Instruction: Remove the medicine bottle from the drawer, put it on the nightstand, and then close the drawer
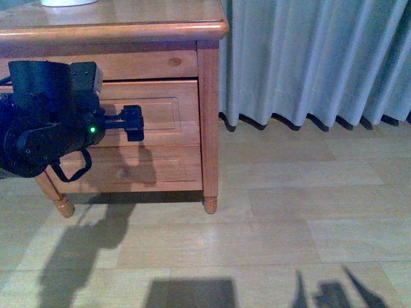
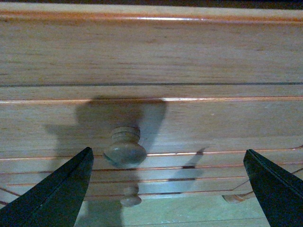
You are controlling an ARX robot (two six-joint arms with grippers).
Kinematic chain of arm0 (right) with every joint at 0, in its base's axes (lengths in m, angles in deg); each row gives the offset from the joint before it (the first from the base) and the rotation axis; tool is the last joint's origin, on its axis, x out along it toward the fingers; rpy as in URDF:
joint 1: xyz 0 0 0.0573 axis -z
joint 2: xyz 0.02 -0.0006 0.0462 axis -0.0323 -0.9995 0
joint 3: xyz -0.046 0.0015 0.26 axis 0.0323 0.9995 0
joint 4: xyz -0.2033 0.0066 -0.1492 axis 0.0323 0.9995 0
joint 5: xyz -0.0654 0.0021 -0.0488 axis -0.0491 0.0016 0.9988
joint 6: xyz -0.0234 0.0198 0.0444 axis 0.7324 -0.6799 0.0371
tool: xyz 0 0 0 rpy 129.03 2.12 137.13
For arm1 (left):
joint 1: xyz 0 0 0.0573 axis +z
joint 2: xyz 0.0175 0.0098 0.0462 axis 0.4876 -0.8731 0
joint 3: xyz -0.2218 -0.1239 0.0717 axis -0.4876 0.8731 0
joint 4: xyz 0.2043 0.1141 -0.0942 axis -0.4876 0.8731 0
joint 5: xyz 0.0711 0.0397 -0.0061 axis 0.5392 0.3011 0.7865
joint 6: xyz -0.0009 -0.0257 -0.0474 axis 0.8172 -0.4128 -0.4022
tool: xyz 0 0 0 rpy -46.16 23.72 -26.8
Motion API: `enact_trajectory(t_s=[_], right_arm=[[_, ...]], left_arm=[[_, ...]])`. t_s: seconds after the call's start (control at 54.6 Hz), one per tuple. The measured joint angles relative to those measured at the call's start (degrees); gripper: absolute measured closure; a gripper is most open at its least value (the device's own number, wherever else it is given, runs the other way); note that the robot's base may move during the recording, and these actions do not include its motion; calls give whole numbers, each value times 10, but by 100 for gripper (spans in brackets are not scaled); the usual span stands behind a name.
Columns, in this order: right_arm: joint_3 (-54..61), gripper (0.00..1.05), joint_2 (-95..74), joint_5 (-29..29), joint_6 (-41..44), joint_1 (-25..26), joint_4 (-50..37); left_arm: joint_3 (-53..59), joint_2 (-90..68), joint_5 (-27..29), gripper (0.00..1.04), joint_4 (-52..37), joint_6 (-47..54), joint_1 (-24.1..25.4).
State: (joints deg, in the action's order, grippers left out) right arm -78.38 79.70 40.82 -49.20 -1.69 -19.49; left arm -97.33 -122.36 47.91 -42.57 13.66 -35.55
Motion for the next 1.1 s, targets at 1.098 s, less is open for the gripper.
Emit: enact_trajectory(t_s=[1.098], right_arm=[[0,7,0,0,0,0,0]], left_arm=[[-53,-38,-2,48,10,-11,27]])
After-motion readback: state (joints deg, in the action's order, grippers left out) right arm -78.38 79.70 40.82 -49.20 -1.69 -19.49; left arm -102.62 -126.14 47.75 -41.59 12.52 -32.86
